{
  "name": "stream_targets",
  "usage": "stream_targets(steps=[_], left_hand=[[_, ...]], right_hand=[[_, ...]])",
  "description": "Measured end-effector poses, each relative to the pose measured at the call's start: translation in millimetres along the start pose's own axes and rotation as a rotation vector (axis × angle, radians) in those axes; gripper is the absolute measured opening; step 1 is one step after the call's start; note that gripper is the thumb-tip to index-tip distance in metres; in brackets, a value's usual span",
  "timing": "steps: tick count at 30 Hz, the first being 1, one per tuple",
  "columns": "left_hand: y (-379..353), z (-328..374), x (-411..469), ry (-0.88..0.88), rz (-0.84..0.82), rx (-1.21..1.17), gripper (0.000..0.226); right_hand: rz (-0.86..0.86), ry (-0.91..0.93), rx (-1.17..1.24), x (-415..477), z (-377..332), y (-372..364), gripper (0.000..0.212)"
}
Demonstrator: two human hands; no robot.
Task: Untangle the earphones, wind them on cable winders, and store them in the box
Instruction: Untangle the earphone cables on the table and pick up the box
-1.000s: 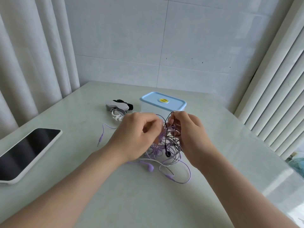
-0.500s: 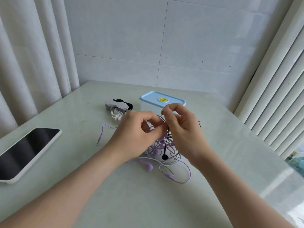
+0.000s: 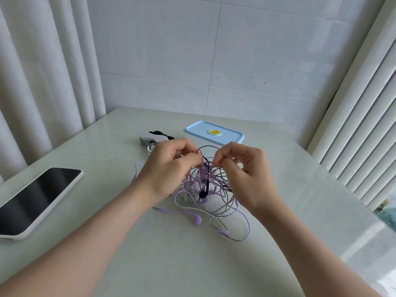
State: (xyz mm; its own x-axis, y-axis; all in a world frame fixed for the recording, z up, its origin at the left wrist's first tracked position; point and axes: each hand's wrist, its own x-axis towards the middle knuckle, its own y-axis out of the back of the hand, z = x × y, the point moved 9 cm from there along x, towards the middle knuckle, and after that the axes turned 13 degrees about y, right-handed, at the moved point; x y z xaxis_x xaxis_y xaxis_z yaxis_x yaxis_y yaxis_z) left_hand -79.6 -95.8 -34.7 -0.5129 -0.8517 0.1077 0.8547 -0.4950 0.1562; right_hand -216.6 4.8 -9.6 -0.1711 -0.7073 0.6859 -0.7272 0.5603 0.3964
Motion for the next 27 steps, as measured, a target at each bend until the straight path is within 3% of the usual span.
stream_targets(steps=[4, 9, 14, 17, 22, 27], left_hand=[[-0.3, 0.5, -0.6, -0.030, 0.002, 0.003, 0.011], [2.1, -0.5, -0.3, -0.070, 0.063, 0.090, 0.013], [3.2, -2.0, -0.2, -0.115, 0.107, 0.243, 0.012], [0.6, -0.3, -2.2, -0.130, 0.107, 0.273, 0.015], [3.0, -1.6, 0.5, -0.104, 0.101, 0.218, 0.014], [6.1, -3.5, 2.4, -0.072, 0.092, 0.131, 0.010]], right_hand=[[-0.022, 0.046, -0.197, -1.4, -7.7, -2.0, 0.006], [-0.049, 0.109, -0.364, -0.4, -5.1, -2.7, 0.010], [-0.057, -0.180, 0.026, -0.9, 18.7, -4.8, 0.016], [-0.073, -0.273, 0.080, -3.5, 27.8, -5.1, 0.025], [-0.113, -0.112, -0.012, 0.2, 10.0, -3.5, 0.019], [-0.209, -0.037, -0.343, -2.5, 9.9, -4.6, 0.017]])
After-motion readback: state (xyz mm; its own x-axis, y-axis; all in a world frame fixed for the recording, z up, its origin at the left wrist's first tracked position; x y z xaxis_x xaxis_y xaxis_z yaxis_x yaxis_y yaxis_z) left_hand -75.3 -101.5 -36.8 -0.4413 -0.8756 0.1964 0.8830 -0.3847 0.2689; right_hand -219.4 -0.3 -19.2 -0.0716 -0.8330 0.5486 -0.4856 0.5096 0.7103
